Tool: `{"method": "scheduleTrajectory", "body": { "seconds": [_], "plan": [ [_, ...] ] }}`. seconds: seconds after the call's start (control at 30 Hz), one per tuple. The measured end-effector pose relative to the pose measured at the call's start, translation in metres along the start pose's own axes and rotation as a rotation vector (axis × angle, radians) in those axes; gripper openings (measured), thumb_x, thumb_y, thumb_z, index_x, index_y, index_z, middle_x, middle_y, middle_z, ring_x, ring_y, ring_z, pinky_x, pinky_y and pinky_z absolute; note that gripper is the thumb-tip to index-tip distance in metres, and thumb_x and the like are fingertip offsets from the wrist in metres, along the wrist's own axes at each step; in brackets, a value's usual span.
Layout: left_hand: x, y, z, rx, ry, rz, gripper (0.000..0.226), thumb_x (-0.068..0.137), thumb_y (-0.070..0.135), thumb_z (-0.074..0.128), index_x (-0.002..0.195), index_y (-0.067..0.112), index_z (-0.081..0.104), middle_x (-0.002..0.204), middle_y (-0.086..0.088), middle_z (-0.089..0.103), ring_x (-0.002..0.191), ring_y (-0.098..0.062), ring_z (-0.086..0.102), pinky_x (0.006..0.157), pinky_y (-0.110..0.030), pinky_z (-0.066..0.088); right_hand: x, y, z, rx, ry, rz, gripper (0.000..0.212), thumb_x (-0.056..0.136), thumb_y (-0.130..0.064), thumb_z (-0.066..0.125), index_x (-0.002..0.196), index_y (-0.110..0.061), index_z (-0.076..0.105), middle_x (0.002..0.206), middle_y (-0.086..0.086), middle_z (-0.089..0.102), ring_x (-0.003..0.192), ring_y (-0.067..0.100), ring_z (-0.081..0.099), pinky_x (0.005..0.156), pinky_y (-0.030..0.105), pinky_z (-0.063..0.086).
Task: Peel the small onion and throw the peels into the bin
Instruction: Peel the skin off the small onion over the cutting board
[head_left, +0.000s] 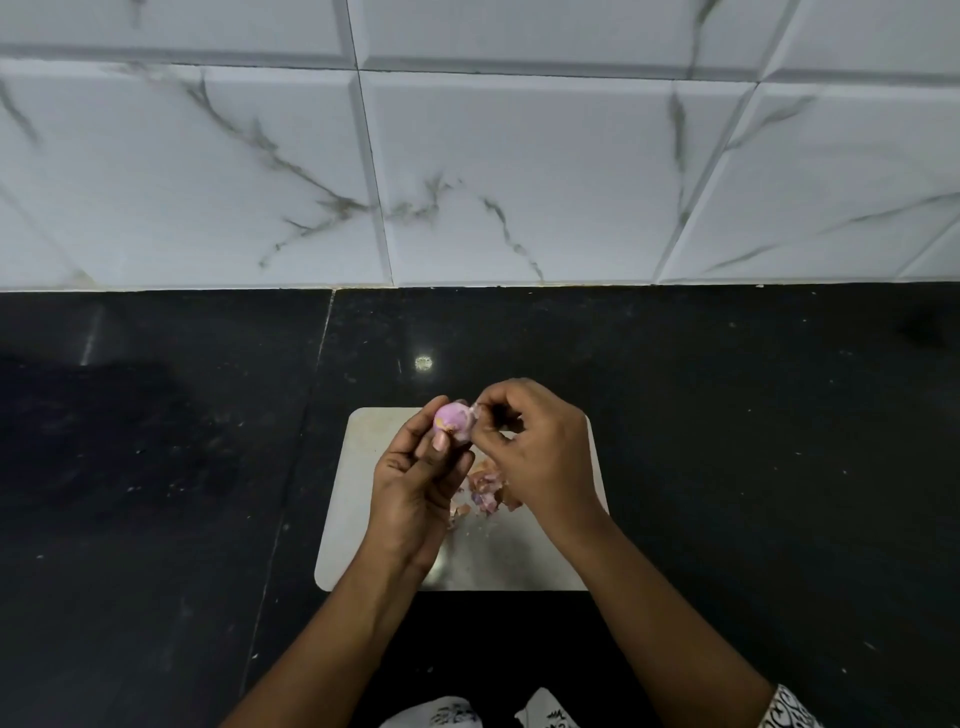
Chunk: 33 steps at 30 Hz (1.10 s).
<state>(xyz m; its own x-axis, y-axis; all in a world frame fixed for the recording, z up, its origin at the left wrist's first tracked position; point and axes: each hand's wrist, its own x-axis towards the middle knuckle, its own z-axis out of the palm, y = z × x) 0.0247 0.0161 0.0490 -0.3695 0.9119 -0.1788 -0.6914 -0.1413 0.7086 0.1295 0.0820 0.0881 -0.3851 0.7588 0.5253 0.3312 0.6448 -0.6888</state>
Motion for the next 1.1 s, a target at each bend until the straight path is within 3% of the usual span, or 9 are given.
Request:
{"method": "scheduleTrajectory", "body": {
  "seconds": [0.07, 0.2, 0.27, 0.37, 0.5, 0.63, 0.77, 0.9, 1.1],
  "plan": [
    [-0.001, 0.001, 0.002, -0.055, 0.013, -0.005, 0.054, 0.053, 0.027, 0.088, 0.103, 0.017, 0.070, 0.104, -0.005, 0.073, 0.090, -0.014, 0.071, 0.066, -0.019, 0.056, 0.000, 0.001, -0.001, 0.102, 0.031, 0.062, 0.013, 0.079, -0.021, 0.060, 0.079, -0.008, 0.065, 0.076, -0.001, 0.066, 0.070, 0.006, 0.060, 0.062, 0.020, 0.052],
    [-0.002, 0.001, 0.003, -0.083, 0.048, -0.030, 0.033, 0.075, 0.014, 0.057, 0.108, 0.016, 0.063, 0.101, -0.002, 0.074, 0.090, -0.015, 0.072, 0.068, -0.018, 0.057, -0.002, 0.005, -0.004, 0.181, 0.038, 0.125, 0.008, 0.079, -0.003, 0.067, 0.083, -0.010, 0.067, 0.079, -0.005, 0.066, 0.074, 0.004, 0.063, 0.065, 0.014, 0.051],
    [-0.001, 0.002, 0.001, -0.124, 0.058, -0.052, 0.036, 0.072, 0.018, 0.065, 0.107, 0.017, 0.065, 0.104, -0.003, 0.073, 0.093, -0.017, 0.071, 0.066, -0.020, 0.057, -0.001, 0.008, -0.006, 0.178, 0.012, 0.184, 0.010, 0.079, -0.004, 0.068, 0.084, -0.012, 0.065, 0.081, -0.006, 0.065, 0.075, 0.004, 0.063, 0.064, 0.015, 0.052],
    [0.000, 0.003, -0.002, -0.159, 0.073, -0.079, 0.063, 0.054, 0.028, 0.085, 0.112, 0.015, 0.065, 0.109, -0.006, 0.072, 0.098, -0.019, 0.070, 0.065, -0.020, 0.057, -0.002, 0.014, -0.006, 0.137, -0.053, 0.250, 0.017, 0.079, -0.002, 0.066, 0.083, -0.017, 0.061, 0.084, -0.007, 0.062, 0.077, 0.007, 0.064, 0.065, 0.025, 0.055],
    [0.002, 0.001, -0.007, -0.130, 0.084, -0.112, 0.036, 0.077, 0.022, 0.057, 0.112, 0.017, 0.062, 0.103, -0.003, 0.073, 0.092, -0.014, 0.071, 0.064, -0.019, 0.057, -0.006, 0.018, -0.005, 0.077, -0.129, 0.282, 0.015, 0.084, -0.005, 0.057, 0.080, -0.015, 0.068, 0.079, -0.007, 0.066, 0.074, 0.007, 0.066, 0.069, 0.031, 0.057],
    [0.001, 0.004, -0.009, -0.012, 0.064, -0.116, 0.035, 0.080, 0.018, 0.055, 0.114, 0.023, 0.064, 0.105, -0.004, 0.072, 0.097, -0.014, 0.070, 0.068, -0.022, 0.057, -0.005, 0.021, -0.005, -0.038, -0.356, 0.409, 0.021, 0.093, -0.017, 0.049, 0.102, -0.018, 0.068, 0.098, -0.003, 0.071, 0.091, 0.007, 0.064, 0.085, 0.032, 0.054],
    [0.001, 0.006, -0.012, 0.168, 0.040, -0.068, 0.039, 0.075, 0.020, 0.061, 0.113, 0.029, 0.065, 0.115, -0.004, 0.067, 0.098, -0.012, 0.067, 0.067, -0.022, 0.054, -0.002, 0.019, -0.011, -0.063, -0.340, 0.330, 0.014, 0.088, -0.018, 0.060, 0.098, -0.021, 0.069, 0.097, -0.009, 0.069, 0.090, 0.005, 0.063, 0.081, 0.028, 0.055],
    [0.000, 0.010, -0.010, 0.268, 0.006, 0.011, 0.039, 0.073, 0.015, 0.064, 0.110, 0.027, 0.065, 0.104, 0.000, 0.070, 0.092, -0.012, 0.068, 0.063, -0.022, 0.053, 0.005, 0.008, -0.016, 0.024, -0.325, 0.162, 0.016, 0.082, -0.012, 0.067, 0.098, -0.018, 0.069, 0.092, -0.010, 0.064, 0.088, 0.000, 0.060, 0.073, 0.013, 0.052],
    [-0.002, 0.015, -0.010, 0.423, 0.021, 0.124, 0.033, 0.071, 0.012, 0.067, 0.104, 0.012, 0.067, 0.095, -0.003, 0.075, 0.091, -0.017, 0.071, 0.066, -0.023, 0.055, 0.019, -0.003, -0.019, -0.053, -0.405, 0.054, 0.021, 0.081, -0.020, 0.069, 0.101, -0.015, 0.072, 0.091, 0.002, 0.071, 0.081, 0.008, 0.064, 0.073, 0.023, 0.055]
  ]
}}
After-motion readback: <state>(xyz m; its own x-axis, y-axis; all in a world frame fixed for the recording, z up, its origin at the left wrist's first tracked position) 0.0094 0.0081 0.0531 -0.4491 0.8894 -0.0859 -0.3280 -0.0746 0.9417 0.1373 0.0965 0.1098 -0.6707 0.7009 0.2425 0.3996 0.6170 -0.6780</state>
